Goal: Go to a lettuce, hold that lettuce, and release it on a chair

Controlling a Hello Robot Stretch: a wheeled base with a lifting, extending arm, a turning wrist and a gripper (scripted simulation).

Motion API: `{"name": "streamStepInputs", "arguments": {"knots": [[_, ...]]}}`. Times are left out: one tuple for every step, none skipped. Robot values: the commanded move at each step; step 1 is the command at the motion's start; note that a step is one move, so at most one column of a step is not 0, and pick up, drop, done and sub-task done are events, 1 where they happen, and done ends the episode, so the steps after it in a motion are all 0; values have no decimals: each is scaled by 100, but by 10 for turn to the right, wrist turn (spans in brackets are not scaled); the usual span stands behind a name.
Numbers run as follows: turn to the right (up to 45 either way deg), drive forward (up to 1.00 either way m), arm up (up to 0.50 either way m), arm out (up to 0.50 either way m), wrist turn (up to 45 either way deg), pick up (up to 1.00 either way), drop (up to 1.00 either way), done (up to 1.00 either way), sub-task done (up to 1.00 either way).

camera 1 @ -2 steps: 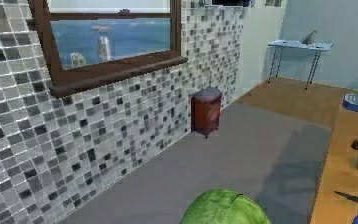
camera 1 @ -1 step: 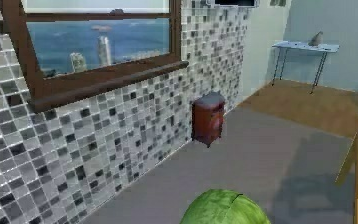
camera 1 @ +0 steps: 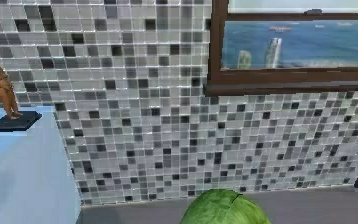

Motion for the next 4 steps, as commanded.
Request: {"name": "streamStepInputs", "arguments": {"knots": [[-210, 0, 0, 0, 0, 0, 0, 0, 0], [0, 5, 0, 0, 0, 0, 0, 0, 0], [450, 0, 0, 0, 0, 0, 0, 0, 0], [0, 25, 0, 0, 0, 0, 0, 0, 0]]}}
